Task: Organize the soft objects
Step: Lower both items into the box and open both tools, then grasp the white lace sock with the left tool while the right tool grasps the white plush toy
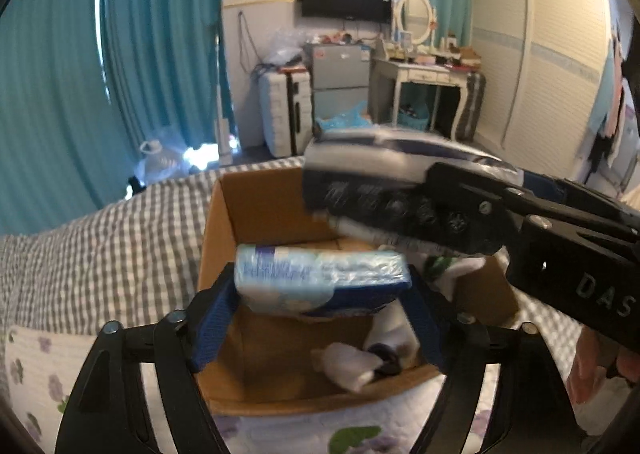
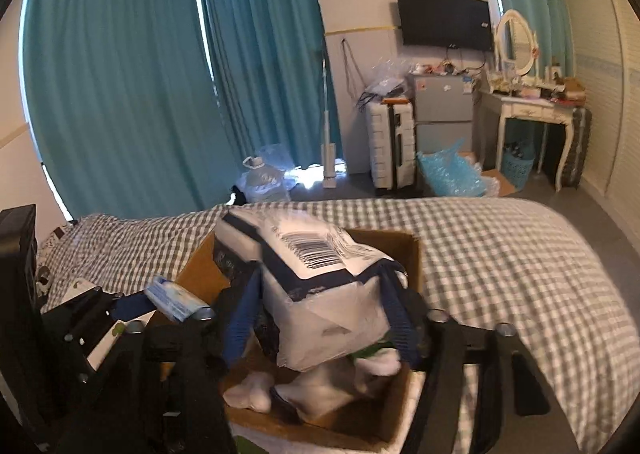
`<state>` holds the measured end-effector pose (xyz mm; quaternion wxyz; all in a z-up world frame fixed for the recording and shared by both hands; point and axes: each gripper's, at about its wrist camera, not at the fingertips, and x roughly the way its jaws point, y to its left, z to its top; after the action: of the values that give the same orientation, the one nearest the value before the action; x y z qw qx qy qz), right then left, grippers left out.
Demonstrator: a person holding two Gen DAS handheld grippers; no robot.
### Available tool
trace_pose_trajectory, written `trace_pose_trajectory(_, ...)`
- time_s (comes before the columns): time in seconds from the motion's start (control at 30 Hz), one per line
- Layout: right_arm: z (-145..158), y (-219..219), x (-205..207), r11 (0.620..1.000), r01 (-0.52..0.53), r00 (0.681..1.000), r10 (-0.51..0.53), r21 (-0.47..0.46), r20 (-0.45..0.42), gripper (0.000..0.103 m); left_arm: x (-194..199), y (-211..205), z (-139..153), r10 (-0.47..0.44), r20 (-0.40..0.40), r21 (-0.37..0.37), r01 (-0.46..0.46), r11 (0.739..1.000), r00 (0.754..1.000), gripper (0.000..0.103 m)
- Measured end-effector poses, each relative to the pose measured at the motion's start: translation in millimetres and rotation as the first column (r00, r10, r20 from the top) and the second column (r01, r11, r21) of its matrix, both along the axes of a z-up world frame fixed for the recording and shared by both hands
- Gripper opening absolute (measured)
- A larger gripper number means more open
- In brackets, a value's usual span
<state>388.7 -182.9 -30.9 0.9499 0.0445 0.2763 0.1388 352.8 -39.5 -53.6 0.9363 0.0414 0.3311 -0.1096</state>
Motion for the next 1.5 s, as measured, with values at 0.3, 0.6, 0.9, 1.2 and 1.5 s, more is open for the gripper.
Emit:
trace_pose_trajectory(0.3,7,-16,-14,0.997,0.066,0.998,-0.066,0.029,-0.002,0.08,-18,18,19,0.02,-0.006,-0.057,-0.021,0.998,1.0,0.086)
trace_pose_trajectory(0.6,113,-36,-95,0.993,0.118,0.987,-0.118,0.011,0.109,0.091,-109,34,137,0.035,0.204,-0.072,-0.021,0.997,0.978,0.086)
trace_pose_trajectory(0.9,201,-22,-220,0.984,0.155,0.971,-0.136,-0.085,0.194,0.1,-219,54,229,0.047,0.365,-0.09,-0.015,0.996,0.93,0.087)
trace_pose_trajectory(1.2,204,-7,-307,0.983,0.143,0.97,-0.116,-0.112,0.214,0.102,-286,64,215,0.068,0.354,-0.068,-0.047,0.997,0.933,0.091)
trace_pose_trajectory(1.5,121,-6,-305,0.978,0.141,0.982,-0.118,-0.153,0.149,0.102,-290,77,149,0.081,0.25,-0.097,-0.058,0.994,0.965,0.091)
